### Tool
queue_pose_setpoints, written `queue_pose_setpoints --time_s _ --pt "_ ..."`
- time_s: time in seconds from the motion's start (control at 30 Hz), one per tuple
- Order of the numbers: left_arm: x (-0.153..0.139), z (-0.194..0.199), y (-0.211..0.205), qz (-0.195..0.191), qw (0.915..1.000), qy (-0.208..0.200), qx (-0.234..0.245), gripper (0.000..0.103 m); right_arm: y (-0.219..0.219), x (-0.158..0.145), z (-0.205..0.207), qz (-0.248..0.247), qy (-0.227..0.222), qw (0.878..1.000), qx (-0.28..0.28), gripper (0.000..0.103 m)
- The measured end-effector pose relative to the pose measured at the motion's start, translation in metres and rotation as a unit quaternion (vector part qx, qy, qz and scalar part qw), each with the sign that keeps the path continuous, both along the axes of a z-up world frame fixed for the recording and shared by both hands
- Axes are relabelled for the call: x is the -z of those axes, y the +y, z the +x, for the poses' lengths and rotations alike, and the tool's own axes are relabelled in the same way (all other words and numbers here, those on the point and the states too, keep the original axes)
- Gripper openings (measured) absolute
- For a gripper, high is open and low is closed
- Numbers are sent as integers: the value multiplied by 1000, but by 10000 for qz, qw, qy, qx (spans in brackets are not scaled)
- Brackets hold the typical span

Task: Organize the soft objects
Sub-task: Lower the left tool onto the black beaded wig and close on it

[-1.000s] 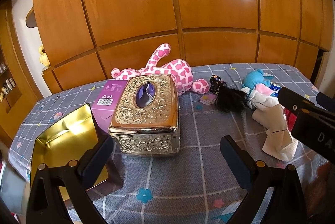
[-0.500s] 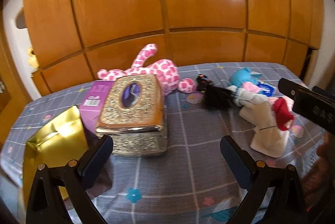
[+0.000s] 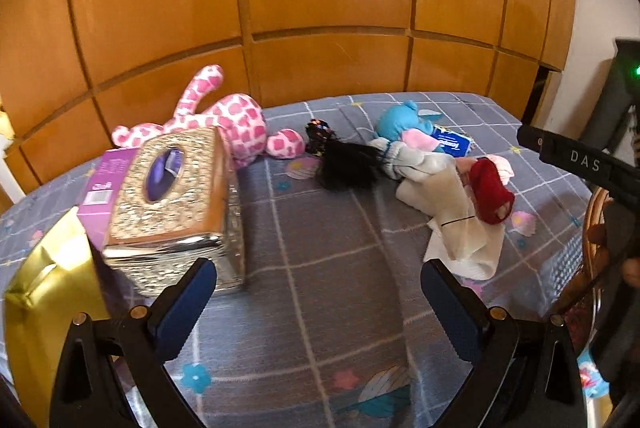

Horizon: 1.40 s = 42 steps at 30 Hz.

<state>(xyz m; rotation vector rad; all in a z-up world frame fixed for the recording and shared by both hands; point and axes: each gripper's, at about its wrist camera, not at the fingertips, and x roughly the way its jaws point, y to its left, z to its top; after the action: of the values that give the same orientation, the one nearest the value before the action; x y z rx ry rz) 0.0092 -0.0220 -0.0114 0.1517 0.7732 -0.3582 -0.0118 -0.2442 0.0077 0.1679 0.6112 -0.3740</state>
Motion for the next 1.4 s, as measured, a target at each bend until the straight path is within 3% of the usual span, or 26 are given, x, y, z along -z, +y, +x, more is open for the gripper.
queue_pose_setpoints --time_s 0.47,1.1,1.4 --pt "1 72 -34 -358 9981 498 -73 102 -33 22 7 310 204 9991 220 103" --pt "24 139 -67 -360 9957 790 -331 101 -47 28 7 1304 -284 9909 -179 103" --pt "46 181 -67 -634 9866 1378 -605 79 -45 28 7 1303 -316 9906 -276 103"
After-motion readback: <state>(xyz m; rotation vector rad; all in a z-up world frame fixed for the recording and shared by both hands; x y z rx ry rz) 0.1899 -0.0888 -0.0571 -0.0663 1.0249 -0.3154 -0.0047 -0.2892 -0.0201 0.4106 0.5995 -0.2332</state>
